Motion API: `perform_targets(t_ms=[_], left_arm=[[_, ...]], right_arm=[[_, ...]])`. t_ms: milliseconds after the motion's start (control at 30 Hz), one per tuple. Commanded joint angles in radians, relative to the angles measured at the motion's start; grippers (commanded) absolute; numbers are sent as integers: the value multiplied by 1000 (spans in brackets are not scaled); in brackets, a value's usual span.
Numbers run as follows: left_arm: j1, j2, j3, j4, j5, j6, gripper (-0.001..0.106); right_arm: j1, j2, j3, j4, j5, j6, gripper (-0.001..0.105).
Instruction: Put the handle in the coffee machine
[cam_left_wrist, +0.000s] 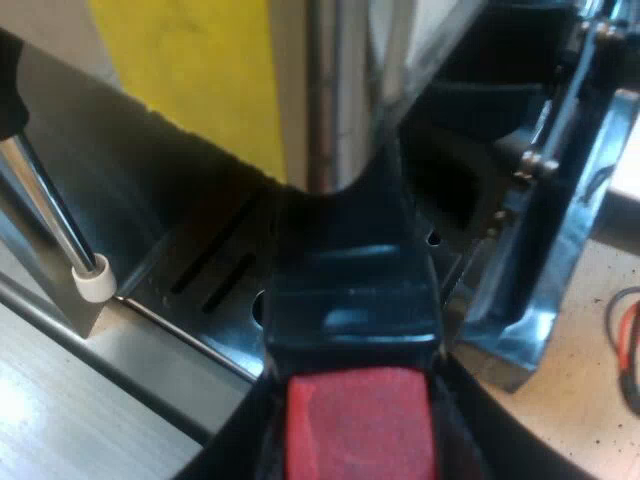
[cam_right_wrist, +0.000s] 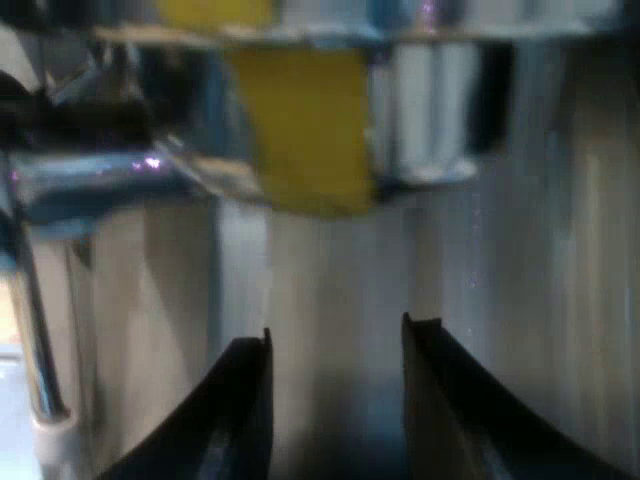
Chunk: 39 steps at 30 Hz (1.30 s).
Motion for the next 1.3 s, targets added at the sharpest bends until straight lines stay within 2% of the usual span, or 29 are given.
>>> perform_targets(t_ms=[33,167,400,800,900,1067,1300], left_arm=[[-10,-24,-33,-78,174,25,0],[-10,-24,-33,-78,174,25,0],[-10,-24,-33,-78,174,25,0],[-10,-24,-33,-78,174,25,0],[-10,-24,-33,-78,174,25,0],[-10,-24,-33,-78,174,25,0],[-10,-24,-33,-76,170,25,0]], right_arm=[[-8,17,-38,-19,8,-17,36],[-24,24,-45,-19,13,-17,45],[-43,24,-50,-65,10,-33,46],[-50,24,-117,-77,10,-38,45],[-50,24,-117,-122,23,-77,45],[-50,24,-117,-234,23,-178,45],[-50,24,-117,-313,23,-204,45]])
